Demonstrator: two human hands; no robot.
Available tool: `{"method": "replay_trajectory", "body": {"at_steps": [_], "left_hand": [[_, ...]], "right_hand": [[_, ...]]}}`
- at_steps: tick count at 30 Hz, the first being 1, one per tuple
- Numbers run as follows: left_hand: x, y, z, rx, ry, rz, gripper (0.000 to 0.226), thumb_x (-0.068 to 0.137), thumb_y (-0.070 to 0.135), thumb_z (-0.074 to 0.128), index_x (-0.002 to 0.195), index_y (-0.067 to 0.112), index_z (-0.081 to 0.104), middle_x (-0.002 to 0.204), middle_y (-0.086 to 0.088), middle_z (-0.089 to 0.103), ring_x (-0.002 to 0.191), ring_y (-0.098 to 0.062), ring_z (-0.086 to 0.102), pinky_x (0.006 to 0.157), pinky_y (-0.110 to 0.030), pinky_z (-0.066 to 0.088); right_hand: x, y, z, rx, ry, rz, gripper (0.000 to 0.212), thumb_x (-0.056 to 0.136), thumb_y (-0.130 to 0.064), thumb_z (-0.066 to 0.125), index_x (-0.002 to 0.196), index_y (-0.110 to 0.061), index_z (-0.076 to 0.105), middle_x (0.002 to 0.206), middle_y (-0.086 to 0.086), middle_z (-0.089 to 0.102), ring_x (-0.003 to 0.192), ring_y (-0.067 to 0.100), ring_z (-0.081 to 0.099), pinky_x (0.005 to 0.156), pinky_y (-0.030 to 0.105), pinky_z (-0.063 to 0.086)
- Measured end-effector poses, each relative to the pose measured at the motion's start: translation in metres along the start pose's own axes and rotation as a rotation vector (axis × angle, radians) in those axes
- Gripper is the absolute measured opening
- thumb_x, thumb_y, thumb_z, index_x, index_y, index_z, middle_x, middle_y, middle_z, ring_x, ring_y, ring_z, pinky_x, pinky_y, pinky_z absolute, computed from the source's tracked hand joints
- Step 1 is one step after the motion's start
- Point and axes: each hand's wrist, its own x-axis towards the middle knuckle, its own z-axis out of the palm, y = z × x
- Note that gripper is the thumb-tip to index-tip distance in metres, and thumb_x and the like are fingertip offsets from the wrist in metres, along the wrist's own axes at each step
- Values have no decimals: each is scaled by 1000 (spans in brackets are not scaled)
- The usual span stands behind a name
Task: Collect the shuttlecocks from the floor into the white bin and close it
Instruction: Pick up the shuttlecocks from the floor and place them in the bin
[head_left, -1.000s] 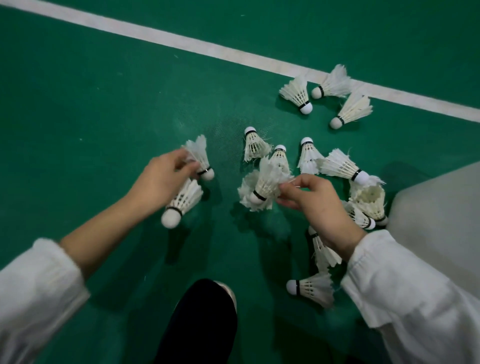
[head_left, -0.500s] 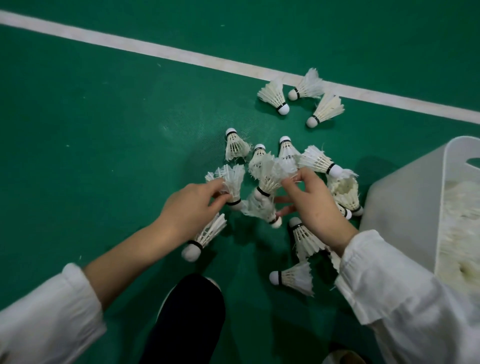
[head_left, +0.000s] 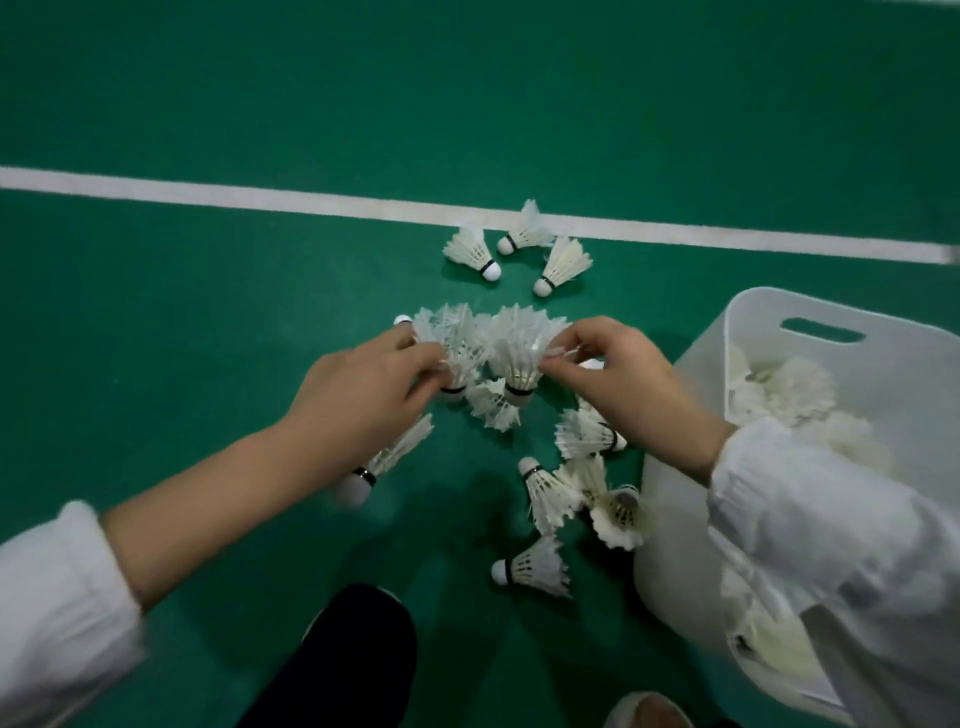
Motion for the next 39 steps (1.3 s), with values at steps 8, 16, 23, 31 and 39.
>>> {"method": "replay_trajectory", "body": {"at_steps": [8, 16, 23, 31, 39], "left_hand": [[38, 91, -56, 79, 26, 265, 23, 91, 44, 38, 101, 26, 50, 100, 8, 57, 80, -17, 56, 60, -29, 40], [69, 203, -49, -39, -70, 449, 18, 84, 46, 55, 94, 31, 57, 93, 16, 64, 50, 4, 39, 49, -21, 28], [59, 260, 13, -232, -165, 495, 16, 84, 41, 55, 88, 36, 69, 98, 12, 61, 87, -14, 57, 75, -41, 49], [45, 259, 54, -266, -214, 470, 21, 82, 42, 50, 91, 34, 68, 95, 17, 59, 73, -1, 49, 65, -29, 42], [54, 269, 53, -272, -225, 484, 26, 81, 44, 47, 92, 32, 68, 95, 17, 59, 85, -7, 52, 71, -35, 48]], "right_hand": [[-57, 29, -102, 11, 170, 28, 11, 80, -31, 67, 76, -24, 61, 94, 0, 62, 88, 11, 59, 79, 30, 49], [-145, 128, -157, -4, 179, 315, 17, 79, -15, 68, 77, -30, 61, 93, 7, 68, 83, 23, 66, 81, 39, 54], [-181, 184, -155, -476, -127, 402, 10, 80, -18, 66, 89, -15, 70, 92, 1, 69, 83, 16, 59, 73, 21, 40], [-167, 230, -114, -702, -400, 374, 31, 87, 0, 48, 115, -6, 59, 119, 14, 60, 109, 28, 56, 95, 33, 44], [-172, 187, -153, -536, -125, 251, 31, 88, -10, 55, 118, -18, 54, 120, 3, 52, 99, 21, 60, 90, 36, 47]]}}
